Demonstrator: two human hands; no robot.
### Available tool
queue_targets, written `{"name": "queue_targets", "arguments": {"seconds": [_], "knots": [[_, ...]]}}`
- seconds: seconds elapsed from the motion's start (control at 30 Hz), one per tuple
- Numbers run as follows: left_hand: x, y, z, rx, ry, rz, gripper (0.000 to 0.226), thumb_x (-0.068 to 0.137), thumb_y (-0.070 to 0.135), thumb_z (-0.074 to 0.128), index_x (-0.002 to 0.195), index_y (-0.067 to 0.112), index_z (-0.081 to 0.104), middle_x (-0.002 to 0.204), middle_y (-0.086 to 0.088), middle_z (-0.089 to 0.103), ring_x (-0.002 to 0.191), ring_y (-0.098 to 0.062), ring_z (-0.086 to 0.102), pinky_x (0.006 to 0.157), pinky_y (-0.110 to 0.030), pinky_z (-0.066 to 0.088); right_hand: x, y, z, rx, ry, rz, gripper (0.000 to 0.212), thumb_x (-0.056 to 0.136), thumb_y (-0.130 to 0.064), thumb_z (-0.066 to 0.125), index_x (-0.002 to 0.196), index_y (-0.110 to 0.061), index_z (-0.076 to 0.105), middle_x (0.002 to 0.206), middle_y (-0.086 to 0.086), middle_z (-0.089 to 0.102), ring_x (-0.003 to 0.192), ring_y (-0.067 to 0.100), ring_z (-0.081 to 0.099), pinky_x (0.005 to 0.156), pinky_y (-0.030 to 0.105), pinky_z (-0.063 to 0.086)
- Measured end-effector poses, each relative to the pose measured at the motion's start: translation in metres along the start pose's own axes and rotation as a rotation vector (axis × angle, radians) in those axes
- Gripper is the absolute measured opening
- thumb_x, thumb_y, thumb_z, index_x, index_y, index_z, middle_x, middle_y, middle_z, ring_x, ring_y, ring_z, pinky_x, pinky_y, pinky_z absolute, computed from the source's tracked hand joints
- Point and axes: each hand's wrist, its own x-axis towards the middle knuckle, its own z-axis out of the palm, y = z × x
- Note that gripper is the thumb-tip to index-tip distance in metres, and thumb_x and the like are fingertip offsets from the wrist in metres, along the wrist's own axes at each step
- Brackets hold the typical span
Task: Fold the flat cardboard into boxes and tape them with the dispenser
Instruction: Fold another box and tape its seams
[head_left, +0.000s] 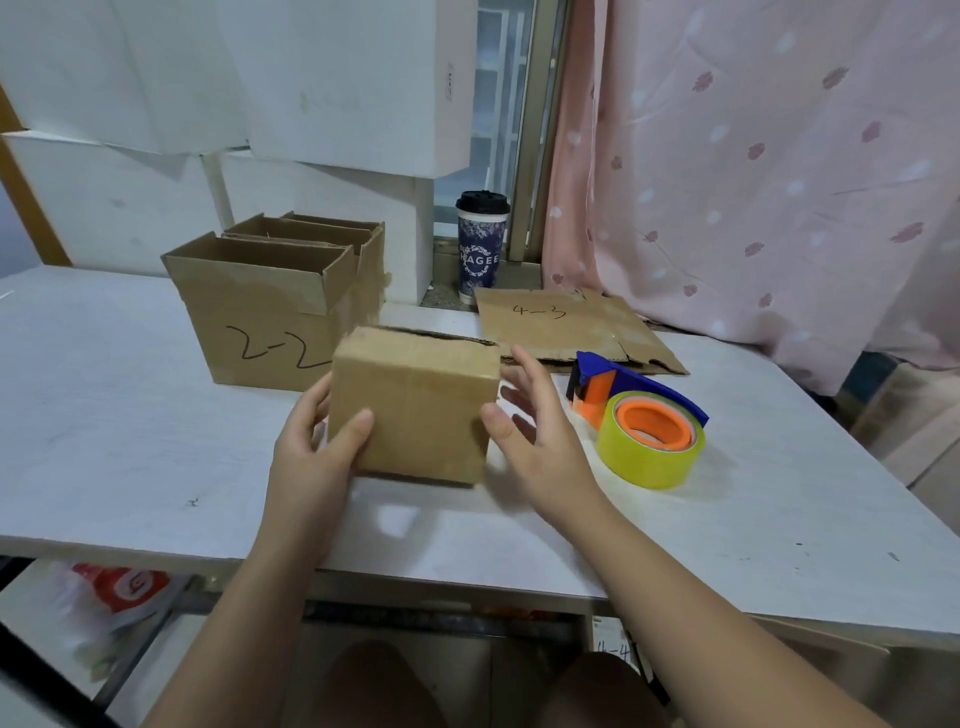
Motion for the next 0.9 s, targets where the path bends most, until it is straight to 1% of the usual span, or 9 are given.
{"name": "queue_targets", "arguments": {"seconds": [0.1, 0.2, 0.3, 0.43, 0.53, 0.6, 0.67, 0.77, 0.9], "knots": [[-0.005, 0.006, 0.0, 0.199, -0.002, 0.073, 0.046, 0.074, 0.047, 0.059, 0.116, 0.061, 0.044, 0.115, 0.029, 0.055, 0.111, 0.007, 0.05, 0.081, -0.018, 0.041, 0.0, 0.004, 0.006, 0.019, 0.007, 0.038, 0.042, 0.094, -0.03, 0.058, 0.134, -0.036, 0.044, 0.135, -0.016, 0.05, 0.124, 0.008, 0.049, 0.1, 0.027, 0.045], [-0.004, 0.011, -0.004, 0.2, 0.063, 0.112, 0.04, 0.079, 0.054, 0.056, 0.118, 0.053, 0.045, 0.125, 0.018, 0.052, 0.114, -0.004, 0.05, 0.084, -0.022, 0.043, 0.001, 0.005, 0.009, 0.052, 0.001, 0.066, 0.045, 0.093, -0.025, 0.061, 0.136, -0.028, 0.048, 0.136, -0.008, 0.051, 0.117, 0.011, 0.055, 0.097, 0.032, 0.048], [0.001, 0.016, -0.008, 0.185, 0.057, 0.139, 0.016, 0.089, 0.045, 0.056, 0.106, 0.045, 0.056, 0.116, 0.016, 0.06, 0.107, -0.004, 0.055, 0.073, -0.018, 0.043, 0.004, 0.005, 0.017, 0.096, -0.035, 0.137, 0.054, 0.09, -0.022, 0.066, 0.139, -0.029, 0.044, 0.137, -0.003, 0.049, 0.115, 0.009, 0.056, 0.092, 0.026, 0.05], [0.011, 0.023, -0.02, 0.167, 0.025, 0.129, 0.013, 0.091, 0.027, 0.06, 0.097, 0.038, 0.063, 0.093, 0.023, 0.068, 0.088, 0.004, 0.062, 0.06, -0.008, 0.047, 0.003, 0.003, 0.032, -0.055, -0.092, 0.126, 0.045, 0.085, -0.025, 0.07, 0.121, -0.04, 0.05, 0.131, -0.013, 0.034, 0.094, -0.029, 0.041, 0.071, -0.002, 0.041], [0.018, 0.027, -0.035, 0.286, 0.029, 0.193, 0.022, 0.092, 0.025, 0.059, 0.102, 0.044, 0.061, 0.118, 0.024, 0.059, 0.105, 0.003, 0.055, 0.079, -0.01, 0.044, 0.008, -0.002, 0.041, -0.417, -0.086, -0.038, 0.038, 0.083, -0.033, 0.069, 0.118, -0.027, 0.057, 0.122, -0.02, 0.021, 0.099, -0.016, 0.034, 0.083, 0.008, 0.036], [0.021, 0.03, -0.048, 0.349, 0.007, 0.223, 0.023, 0.092, 0.025, 0.058, 0.102, 0.046, 0.061, 0.113, 0.027, 0.059, 0.104, 0.006, 0.053, 0.081, -0.011, 0.041, 0.016, -0.008, 0.044, -0.68, -0.069, -0.236, 0.039, 0.081, -0.039, 0.07, 0.111, -0.016, 0.064, 0.123, -0.011, 0.026, 0.108, 0.003, 0.028, 0.087, 0.017, 0.031], [0.026, 0.037, -0.064, 0.312, -0.089, 0.183, 0.015, 0.091, 0.032, 0.055, 0.101, 0.036, 0.065, 0.105, 0.024, 0.066, 0.1, 0.006, 0.058, 0.082, -0.018, 0.044, 0.025, -0.017, 0.045, -0.761, -0.17, -0.392, 0.037, 0.08, -0.04, 0.071, 0.102, -0.01, 0.068, 0.121, -0.006, 0.038, 0.108, 0.01, 0.03, 0.089, 0.021, 0.034], [0.039, 0.058, -0.084, 0.302, -0.314, 0.023, 0.045, 0.083, 0.059, 0.041, 0.106, 0.03, 0.067, 0.113, 0.022, 0.066, 0.106, 0.004, 0.058, 0.086, -0.024, 0.045, 0.041, -0.03, 0.045, -0.798, -0.361, -0.39, 0.039, 0.078, -0.044, 0.073, 0.09, -0.01, 0.057, 0.106, -0.006, 0.036, 0.094, 0.006, 0.028, 0.08, 0.028, 0.041], [0.053, 0.085, -0.087, 0.608, -0.512, -0.038, 0.057, 0.066, 0.073, 0.041, 0.099, 0.034, 0.065, 0.106, 0.038, 0.052, 0.101, 0.015, 0.051, 0.084, -0.017, 0.043, 0.066, -0.048, 0.049, -0.938, -0.492, -0.362, 0.053, 0.076, -0.048, 0.073, 0.121, -0.032, 0.051, 0.094, -0.007, 0.032, 0.085, 0.007, 0.028, 0.064, 0.025, 0.026]]}}
